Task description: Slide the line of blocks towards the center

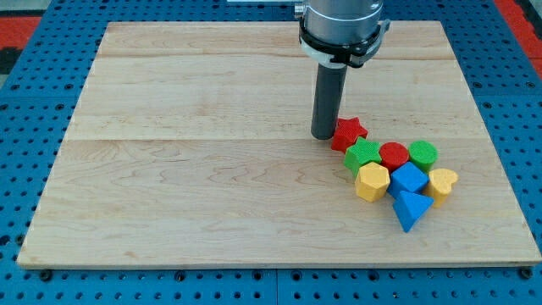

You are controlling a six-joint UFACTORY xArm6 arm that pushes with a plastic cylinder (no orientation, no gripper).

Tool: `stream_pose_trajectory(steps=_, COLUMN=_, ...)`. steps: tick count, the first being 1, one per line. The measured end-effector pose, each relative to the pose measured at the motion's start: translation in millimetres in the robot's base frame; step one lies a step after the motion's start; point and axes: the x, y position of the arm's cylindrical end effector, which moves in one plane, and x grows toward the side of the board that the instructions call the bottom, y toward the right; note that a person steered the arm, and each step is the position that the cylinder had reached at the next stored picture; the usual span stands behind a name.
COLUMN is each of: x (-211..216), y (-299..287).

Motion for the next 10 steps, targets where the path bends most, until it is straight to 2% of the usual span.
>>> stream_pose_trajectory(steps=3, x=-13, y=-8)
stream_pose_trajectory(steps=4, x=-41, y=-30)
stream_pose_trajectory(steps=5, x=-29, y=-55)
stream_pose_trajectory(steps=7, x=172, y=-48)
stream_pose_trajectory(steps=8, x=166, y=36)
stream_pose_trajectory(steps=10, x=117, y=55)
